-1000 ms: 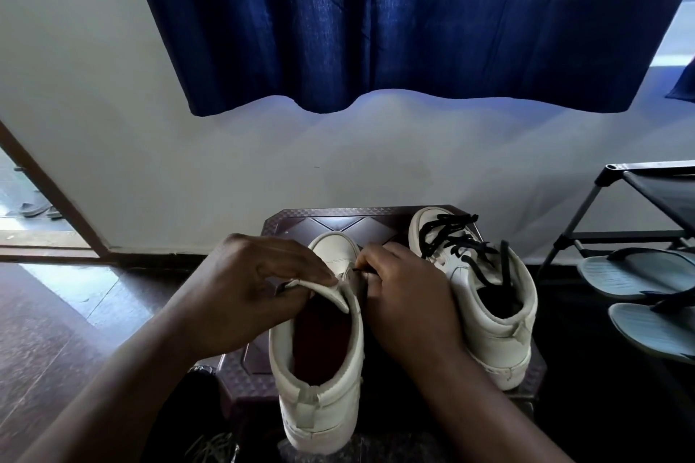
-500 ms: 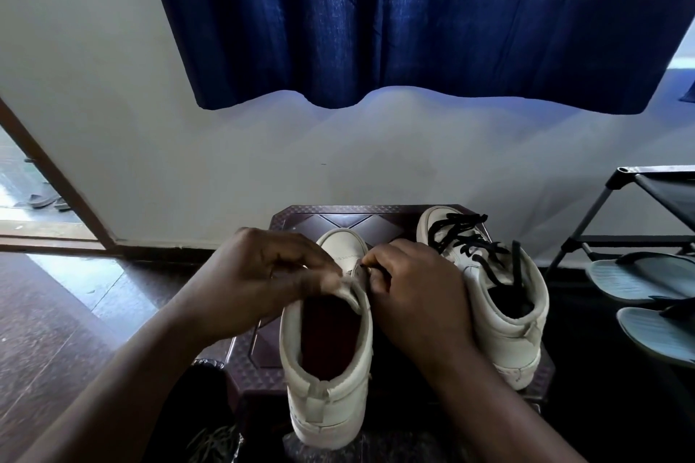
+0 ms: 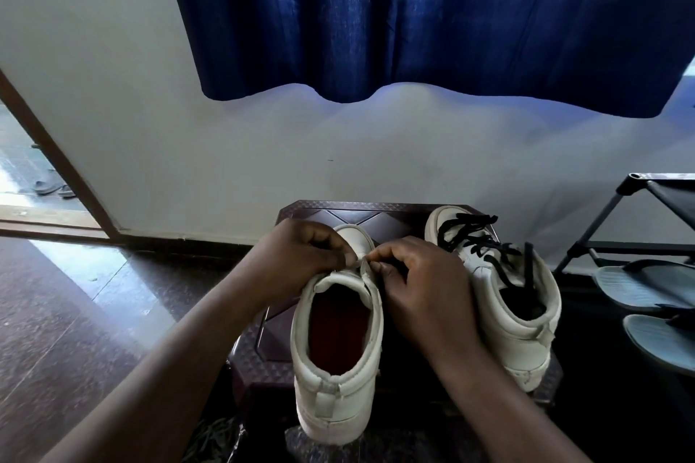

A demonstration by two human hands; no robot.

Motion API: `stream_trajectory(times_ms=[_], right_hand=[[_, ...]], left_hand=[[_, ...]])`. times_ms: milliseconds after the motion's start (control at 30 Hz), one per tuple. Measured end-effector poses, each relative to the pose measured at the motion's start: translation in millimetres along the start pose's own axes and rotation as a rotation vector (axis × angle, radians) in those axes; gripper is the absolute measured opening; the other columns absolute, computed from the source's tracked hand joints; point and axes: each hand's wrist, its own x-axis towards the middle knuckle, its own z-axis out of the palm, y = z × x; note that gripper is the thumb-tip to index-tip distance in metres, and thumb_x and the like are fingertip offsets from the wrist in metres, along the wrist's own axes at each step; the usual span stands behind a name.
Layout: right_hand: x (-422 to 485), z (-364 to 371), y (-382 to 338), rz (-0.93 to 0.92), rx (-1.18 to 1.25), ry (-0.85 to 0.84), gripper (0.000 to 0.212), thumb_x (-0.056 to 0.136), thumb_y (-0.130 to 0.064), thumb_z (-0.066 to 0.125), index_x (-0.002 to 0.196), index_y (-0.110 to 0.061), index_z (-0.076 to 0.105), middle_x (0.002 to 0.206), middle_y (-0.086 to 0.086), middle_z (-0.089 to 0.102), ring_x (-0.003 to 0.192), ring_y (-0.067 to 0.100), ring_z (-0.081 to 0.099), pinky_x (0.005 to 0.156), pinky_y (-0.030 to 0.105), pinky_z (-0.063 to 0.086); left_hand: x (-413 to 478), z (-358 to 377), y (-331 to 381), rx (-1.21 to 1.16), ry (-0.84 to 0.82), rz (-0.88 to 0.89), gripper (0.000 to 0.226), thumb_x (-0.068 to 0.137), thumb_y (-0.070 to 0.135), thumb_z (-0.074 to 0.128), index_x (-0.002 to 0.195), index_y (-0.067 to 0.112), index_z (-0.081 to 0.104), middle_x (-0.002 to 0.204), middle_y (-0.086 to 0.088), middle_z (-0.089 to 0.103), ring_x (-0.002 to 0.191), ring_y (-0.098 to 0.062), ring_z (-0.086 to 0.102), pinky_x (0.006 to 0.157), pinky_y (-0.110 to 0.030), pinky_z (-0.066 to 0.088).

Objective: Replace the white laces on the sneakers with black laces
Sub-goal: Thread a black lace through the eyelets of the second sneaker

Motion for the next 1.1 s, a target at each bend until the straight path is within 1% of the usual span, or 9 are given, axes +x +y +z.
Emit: stream_trajectory(times_ms=[233,300,367,467,600,733,933,1000,1100], right_hand=[[-3,1,2,0.038,0.090,0.025,0.019,0.078,-0.011,0.076,0.089,-0.025,0.082,0.089,-0.013,0.072,0.085,0.004,0.067,0.079,0.026,0.052],[-3,1,2,0.040,0.106,0.031,0.019,0.078,-0.010,0.077,0.089,-0.025,0.082,0.088,-0.014,0.073,0.085,0.003,0.068,0.079,0.024,0.052],[-3,0,2,0.062,0.132,0.026,0.019,0.079,-0.008,0.080,0.088,-0.025,0.081,0.086,-0.016,0.075,0.083,0.001,0.069,0.079,0.019,0.052],[-2,1,3,0.101,0.159,0.009,0.019,0.081,-0.007,0.081,0.086,-0.026,0.080,0.081,-0.019,0.075,0.080,-0.003,0.068,0.074,0.010,0.047],[-2,1,2,0.099,0.184,0.003,0.020,0.081,-0.005,0.081,0.084,-0.025,0.080,0.081,-0.019,0.075,0.081,-0.003,0.068,0.075,0.012,0.049],[-2,2,1,0.095,0.187,0.010,0.021,0.082,-0.004,0.080,0.084,-0.025,0.081,0.081,-0.019,0.075,0.081,-0.004,0.069,0.075,0.012,0.049],[0,1,0,0.089,0.184,0.026,0.020,0.081,-0.009,0.084,0.090,-0.026,0.080,0.081,-0.022,0.075,0.078,-0.006,0.069,0.071,0.009,0.048],[0,1,-1,0.091,0.182,0.025,0.020,0.080,-0.010,0.084,0.091,-0.026,0.079,0.082,-0.022,0.075,0.077,-0.005,0.069,0.072,0.013,0.051],[1,1,-1,0.084,0.180,0.014,0.021,0.081,-0.010,0.083,0.091,-0.028,0.079,0.085,-0.023,0.075,0.080,-0.004,0.070,0.076,0.017,0.054]], left_hand=[[2,1,0,0.013,-0.001,-0.001,0.004,0.085,0.023,0.084,0.082,0.021,0.083,0.085,-0.010,0.078,0.073,-0.012,0.063,0.078,-0.037,0.054],[3,2,0,0.018,-0.003,0.003,0.004,0.086,0.022,0.083,0.082,0.021,0.083,0.085,-0.009,0.079,0.074,-0.013,0.063,0.078,-0.040,0.055],[3,1,0,0.026,-0.006,0.004,0.003,0.086,0.021,0.083,0.082,0.021,0.083,0.086,-0.008,0.079,0.074,-0.013,0.064,0.083,-0.046,0.059],[4,1,2,0.012,-0.019,0.000,0.004,0.084,0.017,0.083,0.082,0.020,0.083,0.086,-0.008,0.079,0.075,-0.013,0.065,0.085,-0.046,0.058],[8,1,1,0.018,-0.034,-0.007,0.005,0.084,0.013,0.083,0.083,0.018,0.083,0.087,-0.008,0.079,0.076,-0.013,0.066,0.084,-0.043,0.059],[11,3,0,0.010,-0.030,-0.012,0.006,0.083,0.010,0.083,0.082,0.016,0.083,0.083,-0.008,0.079,0.071,-0.010,0.064,0.074,-0.031,0.054],[13,2,-2,0.015,-0.046,-0.004,0.004,0.082,0.011,0.084,0.081,0.015,0.082,0.085,-0.011,0.079,0.070,-0.011,0.064,0.070,-0.028,0.053],[13,4,-1,0.036,-0.044,0.011,0.005,0.084,0.011,0.083,0.081,0.015,0.082,0.079,-0.004,0.078,0.068,-0.007,0.063,0.067,-0.023,0.052],[15,5,2,0.146,-0.016,0.055,0.016,0.086,0.013,0.079,0.073,0.023,0.078,0.073,0.008,0.074,0.066,-0.002,0.061,0.068,-0.024,0.051]])
